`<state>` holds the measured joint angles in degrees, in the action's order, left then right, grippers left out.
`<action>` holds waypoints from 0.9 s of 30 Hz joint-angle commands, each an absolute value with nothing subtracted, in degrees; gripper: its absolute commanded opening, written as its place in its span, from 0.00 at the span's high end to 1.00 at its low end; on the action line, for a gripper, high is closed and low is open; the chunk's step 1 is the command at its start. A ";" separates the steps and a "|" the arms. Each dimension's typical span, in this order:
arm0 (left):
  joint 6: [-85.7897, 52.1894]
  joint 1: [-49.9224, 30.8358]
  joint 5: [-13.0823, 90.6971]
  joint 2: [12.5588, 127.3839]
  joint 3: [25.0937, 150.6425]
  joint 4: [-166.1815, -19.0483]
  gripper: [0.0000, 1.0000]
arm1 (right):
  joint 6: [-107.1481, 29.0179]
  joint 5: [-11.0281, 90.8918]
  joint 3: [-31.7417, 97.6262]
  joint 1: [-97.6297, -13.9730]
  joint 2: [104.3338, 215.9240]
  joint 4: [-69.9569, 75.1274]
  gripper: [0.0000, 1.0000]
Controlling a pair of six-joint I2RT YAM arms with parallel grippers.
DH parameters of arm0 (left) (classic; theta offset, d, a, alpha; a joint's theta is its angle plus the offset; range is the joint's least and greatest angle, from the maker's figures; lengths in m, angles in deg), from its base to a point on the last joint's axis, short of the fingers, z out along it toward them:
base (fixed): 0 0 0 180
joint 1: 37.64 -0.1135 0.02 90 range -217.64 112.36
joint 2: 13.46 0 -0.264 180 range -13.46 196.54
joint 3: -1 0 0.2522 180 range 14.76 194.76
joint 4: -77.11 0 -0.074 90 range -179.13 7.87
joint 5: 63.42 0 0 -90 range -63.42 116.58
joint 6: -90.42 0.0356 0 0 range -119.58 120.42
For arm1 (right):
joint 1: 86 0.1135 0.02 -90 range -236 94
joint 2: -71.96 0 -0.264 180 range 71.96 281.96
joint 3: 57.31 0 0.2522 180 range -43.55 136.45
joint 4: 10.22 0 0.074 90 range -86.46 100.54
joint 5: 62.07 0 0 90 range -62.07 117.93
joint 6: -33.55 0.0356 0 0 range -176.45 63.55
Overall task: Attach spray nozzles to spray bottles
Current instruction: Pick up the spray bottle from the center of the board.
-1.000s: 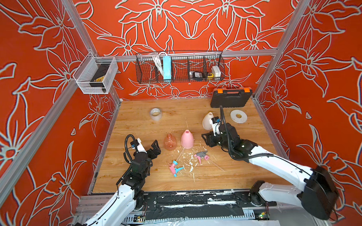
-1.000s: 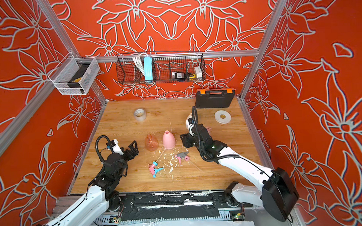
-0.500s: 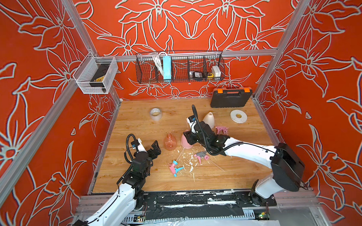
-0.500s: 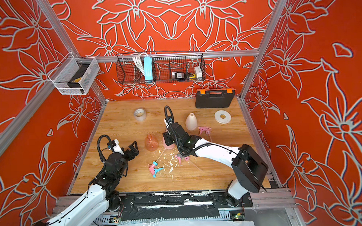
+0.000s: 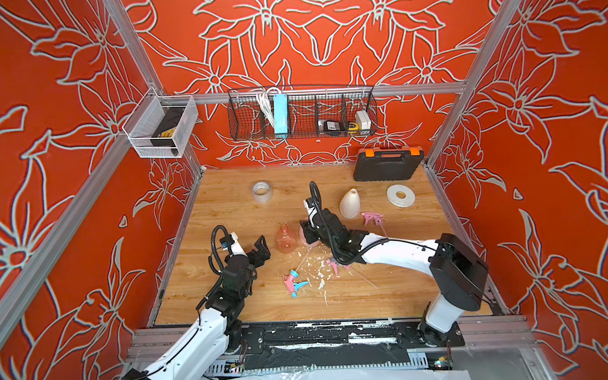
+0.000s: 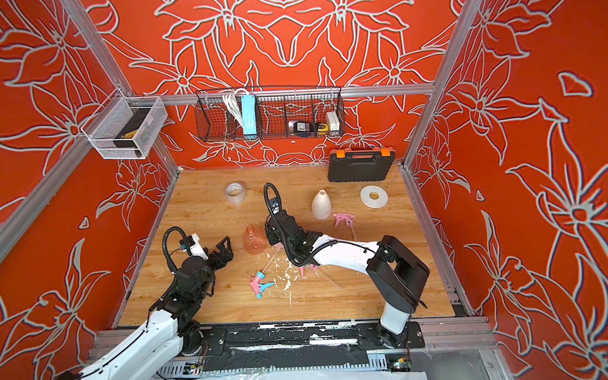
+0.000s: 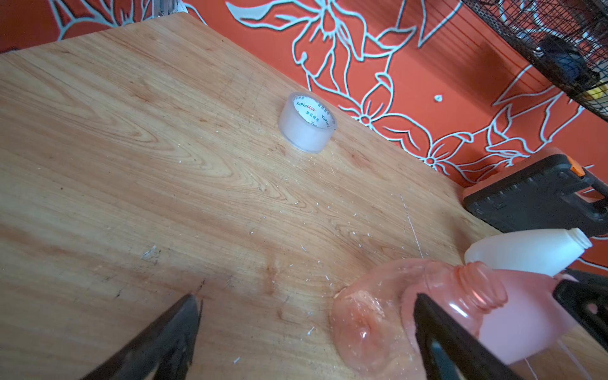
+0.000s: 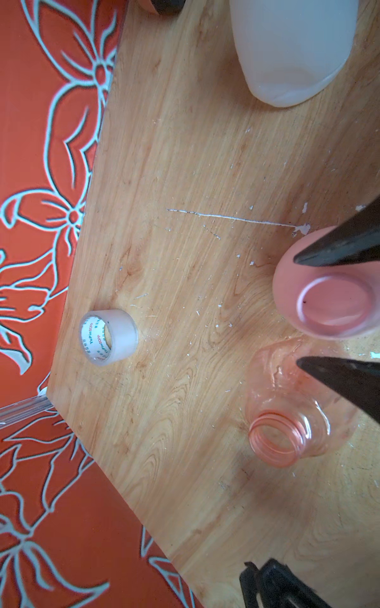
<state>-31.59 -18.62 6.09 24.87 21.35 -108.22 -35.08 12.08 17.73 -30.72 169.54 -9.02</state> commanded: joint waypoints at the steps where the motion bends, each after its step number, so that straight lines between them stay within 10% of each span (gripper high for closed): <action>1: -31.68 -18.83 5.93 24.95 20.79 -109.94 0.03 | -35.07 9.51 19.21 -30.46 170.82 -10.26 0.56; 27: -32.44 -18.88 5.65 23.72 19.35 -111.14 0.03 | -35.96 9.08 20.00 -30.32 171.32 -10.02 0.76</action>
